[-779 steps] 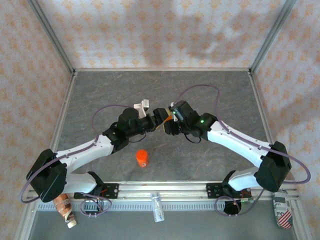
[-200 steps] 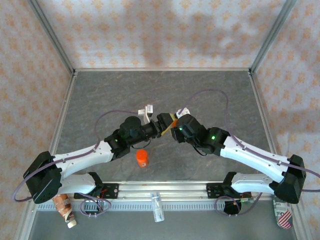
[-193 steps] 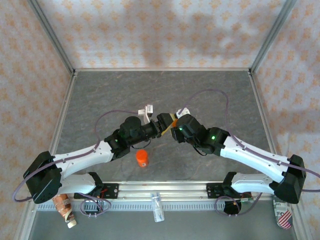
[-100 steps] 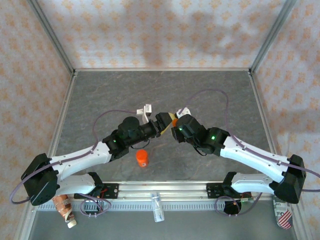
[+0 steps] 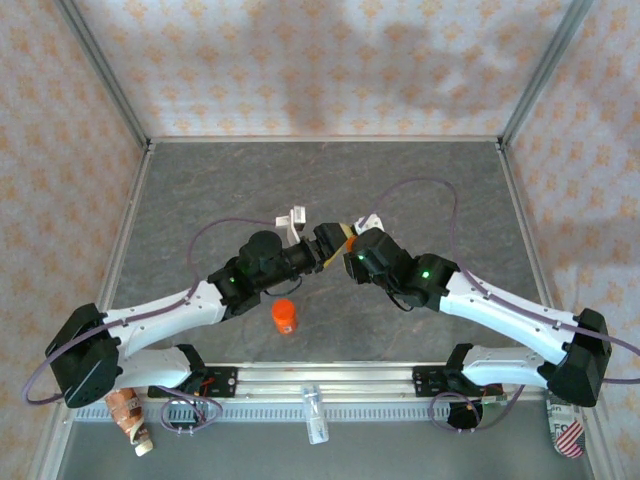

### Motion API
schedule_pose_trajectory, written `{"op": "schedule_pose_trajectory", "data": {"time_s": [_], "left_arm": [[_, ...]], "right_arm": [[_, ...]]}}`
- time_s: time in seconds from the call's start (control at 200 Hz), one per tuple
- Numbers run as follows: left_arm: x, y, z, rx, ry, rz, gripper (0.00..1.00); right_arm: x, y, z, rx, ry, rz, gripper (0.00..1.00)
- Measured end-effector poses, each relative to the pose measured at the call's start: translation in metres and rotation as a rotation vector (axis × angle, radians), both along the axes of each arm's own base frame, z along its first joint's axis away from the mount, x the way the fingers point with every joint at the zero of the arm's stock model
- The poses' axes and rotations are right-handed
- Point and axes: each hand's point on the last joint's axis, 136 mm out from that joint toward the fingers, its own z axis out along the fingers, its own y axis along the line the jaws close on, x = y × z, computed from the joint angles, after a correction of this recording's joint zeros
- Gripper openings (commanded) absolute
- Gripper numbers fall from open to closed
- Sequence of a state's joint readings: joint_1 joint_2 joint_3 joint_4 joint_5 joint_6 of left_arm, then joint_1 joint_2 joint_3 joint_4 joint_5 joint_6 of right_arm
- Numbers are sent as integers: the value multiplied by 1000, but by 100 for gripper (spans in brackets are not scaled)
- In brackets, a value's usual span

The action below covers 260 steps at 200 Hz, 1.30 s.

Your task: Sort the pills into containers

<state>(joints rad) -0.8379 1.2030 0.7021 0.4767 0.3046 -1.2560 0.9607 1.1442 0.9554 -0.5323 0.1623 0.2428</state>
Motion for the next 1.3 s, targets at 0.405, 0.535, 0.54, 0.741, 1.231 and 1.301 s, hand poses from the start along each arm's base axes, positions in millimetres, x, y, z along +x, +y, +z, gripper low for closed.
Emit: {"op": "schedule_pose_trajectory", "data": {"time_s": [0.405, 0.535, 0.54, 0.741, 1.231, 1.301], "left_arm": [[4, -4, -1, 4, 3, 0, 84], [4, -5, -1, 13, 2, -1, 84], [4, -5, -2, 13, 2, -1, 84], [5, -5, -2, 23, -9, -3, 86], [-6, 12, 67, -108, -210, 30, 88], [-8, 15, 57, -73, -195, 33, 87]], "right_arm": [[4, -3, -4, 8, -10, -37, 19], [5, -3, -5, 14, -16, -43, 19], [5, -3, -6, 14, -16, -43, 19], [6, -3, -9, 20, -17, -51, 19], [-1, -24, -34, 43, 105, -41, 19], [-5, -24, -28, 73, 128, -20, 19]]}}
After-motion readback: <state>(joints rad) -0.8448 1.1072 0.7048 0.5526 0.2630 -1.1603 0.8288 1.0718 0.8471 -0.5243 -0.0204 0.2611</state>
